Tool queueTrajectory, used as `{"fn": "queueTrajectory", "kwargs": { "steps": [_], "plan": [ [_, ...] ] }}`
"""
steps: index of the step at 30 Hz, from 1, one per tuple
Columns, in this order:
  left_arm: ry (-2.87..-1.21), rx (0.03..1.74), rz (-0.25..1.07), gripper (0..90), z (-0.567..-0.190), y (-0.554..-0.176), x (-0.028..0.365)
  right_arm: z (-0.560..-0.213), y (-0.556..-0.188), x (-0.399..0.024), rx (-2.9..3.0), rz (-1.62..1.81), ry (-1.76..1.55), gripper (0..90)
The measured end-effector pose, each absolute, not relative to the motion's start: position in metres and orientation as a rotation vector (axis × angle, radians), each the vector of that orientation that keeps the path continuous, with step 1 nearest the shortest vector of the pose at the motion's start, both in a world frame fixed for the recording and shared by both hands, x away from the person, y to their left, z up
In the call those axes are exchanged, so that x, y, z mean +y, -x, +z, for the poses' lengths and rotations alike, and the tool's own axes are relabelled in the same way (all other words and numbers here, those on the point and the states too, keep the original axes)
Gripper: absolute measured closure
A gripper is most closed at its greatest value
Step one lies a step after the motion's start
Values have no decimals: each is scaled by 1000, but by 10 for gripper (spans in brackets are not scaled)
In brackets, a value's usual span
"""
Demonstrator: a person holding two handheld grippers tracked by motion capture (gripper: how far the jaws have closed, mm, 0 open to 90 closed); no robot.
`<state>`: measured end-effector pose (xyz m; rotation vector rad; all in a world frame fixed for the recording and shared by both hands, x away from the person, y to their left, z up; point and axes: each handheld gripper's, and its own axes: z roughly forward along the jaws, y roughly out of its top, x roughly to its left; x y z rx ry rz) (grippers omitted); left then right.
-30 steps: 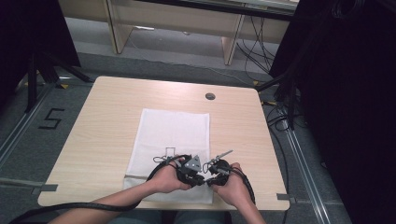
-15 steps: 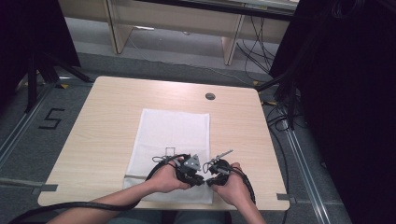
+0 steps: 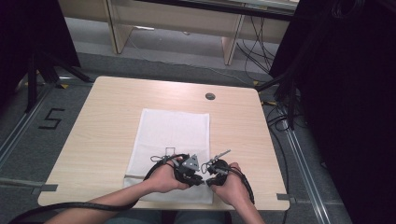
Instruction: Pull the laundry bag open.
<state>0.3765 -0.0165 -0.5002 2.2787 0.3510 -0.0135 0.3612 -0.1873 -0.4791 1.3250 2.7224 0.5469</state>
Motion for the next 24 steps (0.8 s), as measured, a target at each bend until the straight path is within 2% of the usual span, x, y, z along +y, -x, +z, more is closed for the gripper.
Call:
{"fn": "queueTrajectory", "kwargs": {
  "steps": [24],
  "plan": [
    [-2263, 353, -12, 819, -499, -373, -9, -478, -360, -186, 2710, 504, -1372, 900]
  ]
}}
